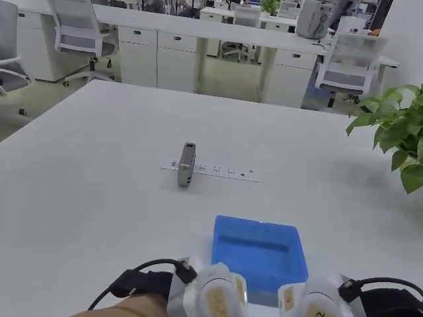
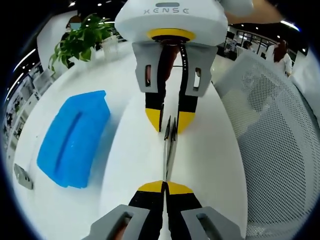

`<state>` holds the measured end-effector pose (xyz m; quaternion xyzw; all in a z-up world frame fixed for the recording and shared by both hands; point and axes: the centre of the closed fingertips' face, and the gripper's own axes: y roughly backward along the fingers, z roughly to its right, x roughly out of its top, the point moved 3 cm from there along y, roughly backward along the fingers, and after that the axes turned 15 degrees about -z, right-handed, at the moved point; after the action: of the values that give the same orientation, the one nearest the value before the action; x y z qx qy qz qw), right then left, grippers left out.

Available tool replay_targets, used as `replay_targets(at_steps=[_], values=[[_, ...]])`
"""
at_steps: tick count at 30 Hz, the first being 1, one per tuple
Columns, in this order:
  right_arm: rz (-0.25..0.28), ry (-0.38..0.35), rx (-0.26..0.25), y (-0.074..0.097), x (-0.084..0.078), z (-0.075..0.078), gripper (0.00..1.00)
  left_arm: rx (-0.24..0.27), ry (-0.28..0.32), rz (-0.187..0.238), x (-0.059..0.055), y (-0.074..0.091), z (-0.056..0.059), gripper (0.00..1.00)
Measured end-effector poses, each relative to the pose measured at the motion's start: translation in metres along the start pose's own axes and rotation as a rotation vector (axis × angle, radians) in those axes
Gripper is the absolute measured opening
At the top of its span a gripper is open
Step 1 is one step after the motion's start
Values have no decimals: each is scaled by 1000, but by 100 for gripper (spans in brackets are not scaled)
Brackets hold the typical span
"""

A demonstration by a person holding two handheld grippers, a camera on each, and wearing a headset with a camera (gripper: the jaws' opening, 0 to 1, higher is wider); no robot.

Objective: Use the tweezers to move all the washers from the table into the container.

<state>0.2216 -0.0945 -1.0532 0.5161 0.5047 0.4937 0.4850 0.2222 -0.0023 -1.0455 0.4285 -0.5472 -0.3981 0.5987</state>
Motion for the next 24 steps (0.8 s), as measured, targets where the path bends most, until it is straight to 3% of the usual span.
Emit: replay_targets(at_steps=[6,7,8,9,10,12,16,22,24], values=[[12,-45,-21,0,-5,4,12,-6,15,-9,1,-2,-3,0],[10,-50,-23,0,-6,4,12,8,5,-33,-1,-4,-4,0],[16,-60,-26,0,-7,5,13,23,-7,-114,-11,-9,-4,0],[11,-70,-25,1,-9,5,13,1,-54,1,5,-6,0,0],[13,-82,-27,2,-11,6,13,13,-23,-49,-4,-3,-2,0],[23,-105,-32,4,-14,5,14,29,-55,-54,-2,-5,-2,0],[85,-198,-36,11,-16,4,16,38,-60,-65,-2,-5,-2,0],[176,-340,-78,34,-22,-5,19,39,-26,-55,-5,-5,-2,0],[221,-402,-106,44,-25,-9,21,2,13,-48,-5,-4,1,2]])
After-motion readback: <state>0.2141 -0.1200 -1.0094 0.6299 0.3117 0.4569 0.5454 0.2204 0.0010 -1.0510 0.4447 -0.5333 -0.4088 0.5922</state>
